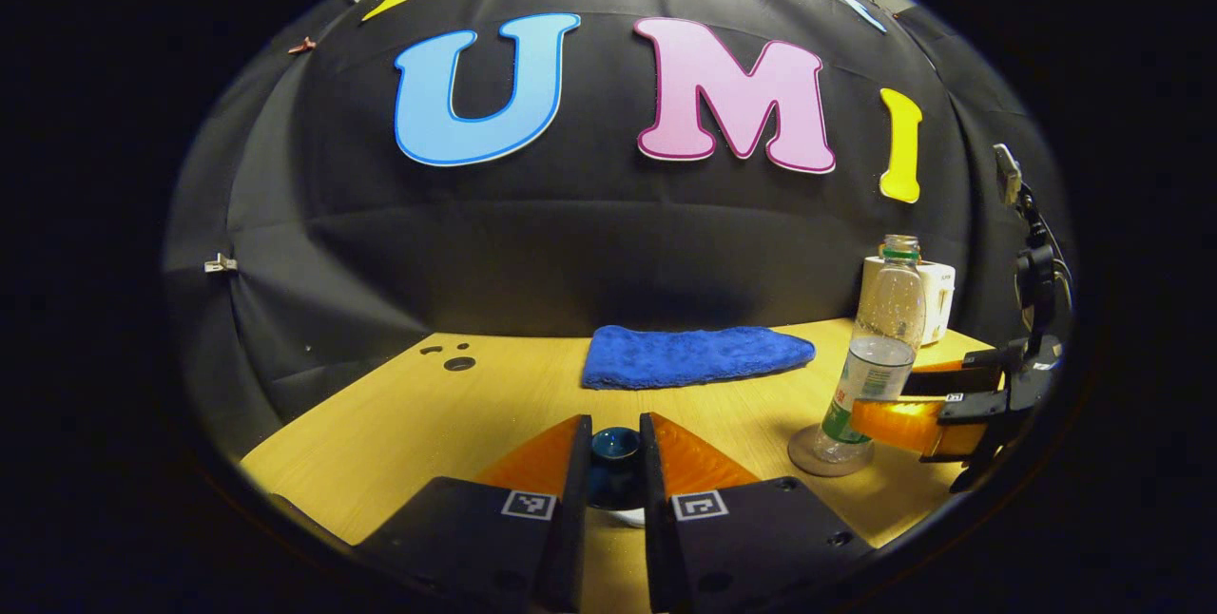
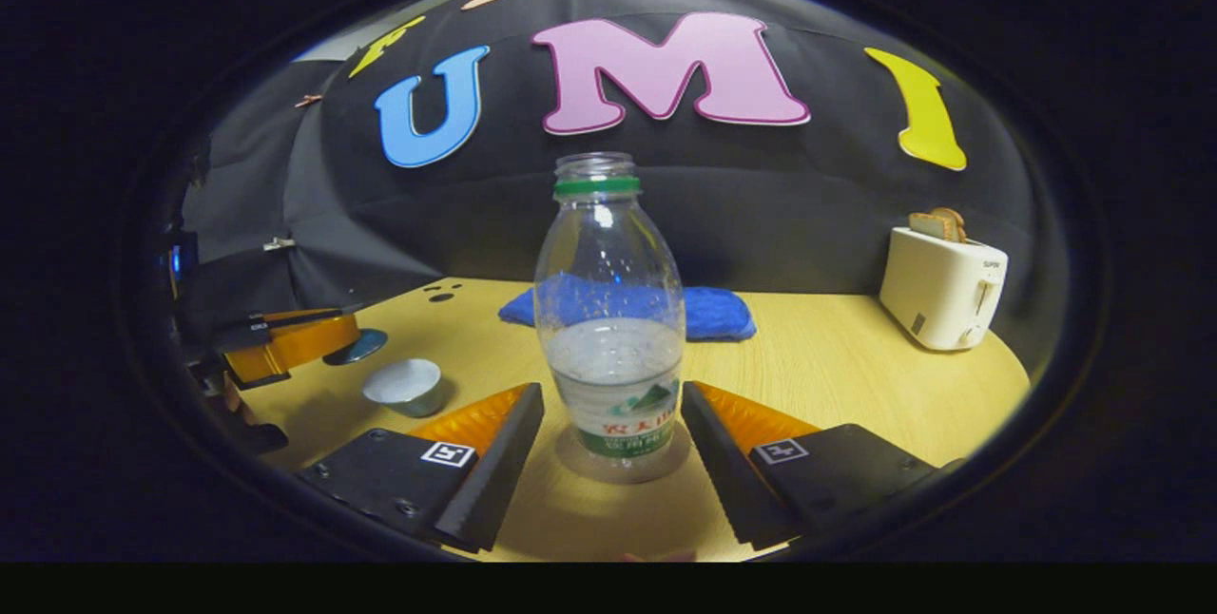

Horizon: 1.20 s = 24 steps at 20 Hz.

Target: Open the teacup lid with one hand, grasp the water bottle and pour water into the teacup with the other hand; after pouring, place the water bottle on the coaster and then close the teacup lid.

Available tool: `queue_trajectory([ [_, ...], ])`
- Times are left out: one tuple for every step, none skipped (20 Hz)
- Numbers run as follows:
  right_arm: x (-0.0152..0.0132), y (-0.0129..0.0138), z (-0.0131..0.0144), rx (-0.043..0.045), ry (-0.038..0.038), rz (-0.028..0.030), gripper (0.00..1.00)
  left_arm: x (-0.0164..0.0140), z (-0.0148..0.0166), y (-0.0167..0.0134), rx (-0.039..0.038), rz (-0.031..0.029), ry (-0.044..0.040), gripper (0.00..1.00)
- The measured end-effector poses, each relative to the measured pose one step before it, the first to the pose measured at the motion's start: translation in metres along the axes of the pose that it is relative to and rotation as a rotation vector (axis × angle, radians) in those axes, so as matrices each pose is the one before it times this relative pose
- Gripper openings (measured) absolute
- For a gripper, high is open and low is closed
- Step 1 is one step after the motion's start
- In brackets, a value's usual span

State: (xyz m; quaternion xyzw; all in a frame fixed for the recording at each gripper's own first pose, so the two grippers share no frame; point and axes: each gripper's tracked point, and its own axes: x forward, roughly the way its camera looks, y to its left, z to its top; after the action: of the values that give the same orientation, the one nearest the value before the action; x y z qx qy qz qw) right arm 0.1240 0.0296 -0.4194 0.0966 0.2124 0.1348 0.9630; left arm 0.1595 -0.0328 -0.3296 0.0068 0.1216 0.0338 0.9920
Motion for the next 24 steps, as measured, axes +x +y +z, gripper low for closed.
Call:
queue_trajectory([
  [-0.00175, 0.00036, -0.00307, 0.00546, 0.00844, 0.00223, 0.86, 0.00242, -0.00108, -0.00196, -0.00026, -0.00367, 0.00099, 0.3],
  [-0.00261, -0.00052, -0.0031, 0.00814, 0.00627, -0.00107, 0.9, 0.002, -0.00278, -0.0021, 0.00155, -0.00398, 0.005, 0.3],
  [-0.00289, -0.00097, -0.0014, 0.00777, 0.00449, -0.00097, 0.9, 0.00195, -0.00286, -0.00189, 0.00131, -0.00233, 0.00721, 0.3],
  [-0.00392, -0.00217, -0.00285, 0.00432, 0.00431, -0.00454, 0.9, 0.00245, -0.00351, -0.00175, -0.00055, -0.00312, 0.00595, 0.3],
  [-0.00365, -0.0012, -0.00222, -0.0015, 0.00393, -0.00487, 0.9, 0.00254, -0.00319, -0.00261, -0.00043, -0.00211, 0.00647, 0.3],
  [-0.0047, -0.0006, -0.00202, -0.0065, 0.00579, -0.00581, 0.91, 0.00256, -0.0046, -0.00212, -0.00053, -0.00463, 0.01038, 0.34],
  [-0.00343, -0.00142, -0.00214, -0.01043, 0.00756, -0.00509, 0.92, 0.00272, -0.00319, -0.00236, -0.0007, -0.00635, 0.0106, 0.34],
  [-0.00432, -0.00033, -0.00164, -0.01339, 0.00399, -0.00076, 0.91, 0.00187, -0.00506, -0.00102, 0.00052, -0.0036, 0.01153, 0.27],
  [-0.00304, -0.00078, 0.00021, -0.01116, -0.00063, -0.00282, 0.92, 0.00161, -0.00299, -0.0011, -0.00055, -0.00206, 0.00978, 0.3],
  [-0.00316, -0.0016, 0.0, -0.00792, -0.00005, 0.00008, 0.92, 0.00139, -0.00262, -0.00043, -0.00105, -0.00005, 0.00515, 0.3],
  [-0.00173, -0.00084, 0.00024, -0.00342, 0.00245, -0.00143, 0.92, 0.00151, -0.00129, 0.0004, -0.00074, 0.00137, 0.00361, 0.3],
  [-0.00132, -0.00076, 0.00066, 0.00094, -0.00159, -0.00044, 0.92, 0.00085, -0.00243, 0.00038, -0.00052, 0.00068, 0.00238, 0.3],
  [-0.00062, -0.00069, 0.00174, 0.00266, -0.00129, -0.0017, 0.92, 0.00114, -0.001, -0.00057, 0.00049, 0.00016, 0.0043, 0.3],
  [-0.00073, -0.00036, 0.00037, 0.00351, 0.00029, 0.0002, 0.92, 0.00058, -0.00212, -0.0002, 0.00037, -0.00188, 0.00583, 0.31],
  [0.00036, -0.00119, 0.00155, 0.0022, -0.00057, -0.00322, 0.92, 0.00085, 0.0003, -0.00157, -0.00019, -0.00661, 0.00036, 0.31],
  [0.00059, -0.00174, 0.00033, 0.0019, -0.0013, -0.00292, 0.92, 0.00021, -0.00107, -0.00037, 0.00106, -0.00358, 0.00148, 0.31],
  [0.00041, -0.00084, 0.00168, 0.0029, -0.00226, -0.00156, 0.92, 0.00095, -0.00072, -0.00085, 0.00501, -0.0013, 0.00258, 0.36],
  [-0.00055, 0.00026, 0.00036, 0.00286, -0.00033, 0.00003, 0.92, 0.00025, -0.00064, 0.0, 0.00685, 0.00167, 0.00207, 0.36],
  [0.00047, -0.00045, 0.00176, 0.00161, -0.00175, -0.00053, 0.92, 0.00094, -0.00021, -0.00006, 0.00581, 0.00003, 0.00197, 0.33],
  [-0.0001, -0.00057, 0.00201, 0.00049, -0.00298, -0.00179, 0.92, 0.00059, 0.0002, 0.0002, 0.00421, 0.00294, -0.00206, 0.35],
  [-0.00044, -0.00034, 0.00152, 0.00018, -0.00187, 0.00032, 0.92, -0.00007, 0.00132, 0.00043, -0.00006, -0.00183, -0.00267, 0.3],
  [-0.00064, 0.00022, 0.00234, -0.0005, -0.00227, -0.0014, 0.92, -0.00131, 0.00211, -0.00147, -0.00009, -0.00139, -0.00397, 0.36],
  [-0.00134, 0.00002, 0.00354, -0.00124, -0.00315, -0.00013, 0.92, -0.00163, 0.00239, 0.00017, 0.00168, -0.00245, -0.00408, 0.31],
  [-0.00145, 0.00053, 0.00427, -0.00222, -0.00499, -0.0007, 0.92, -0.00274, 0.00376, -0.00023, 0.00602, -0.00095, -0.00715, 0.33],
])
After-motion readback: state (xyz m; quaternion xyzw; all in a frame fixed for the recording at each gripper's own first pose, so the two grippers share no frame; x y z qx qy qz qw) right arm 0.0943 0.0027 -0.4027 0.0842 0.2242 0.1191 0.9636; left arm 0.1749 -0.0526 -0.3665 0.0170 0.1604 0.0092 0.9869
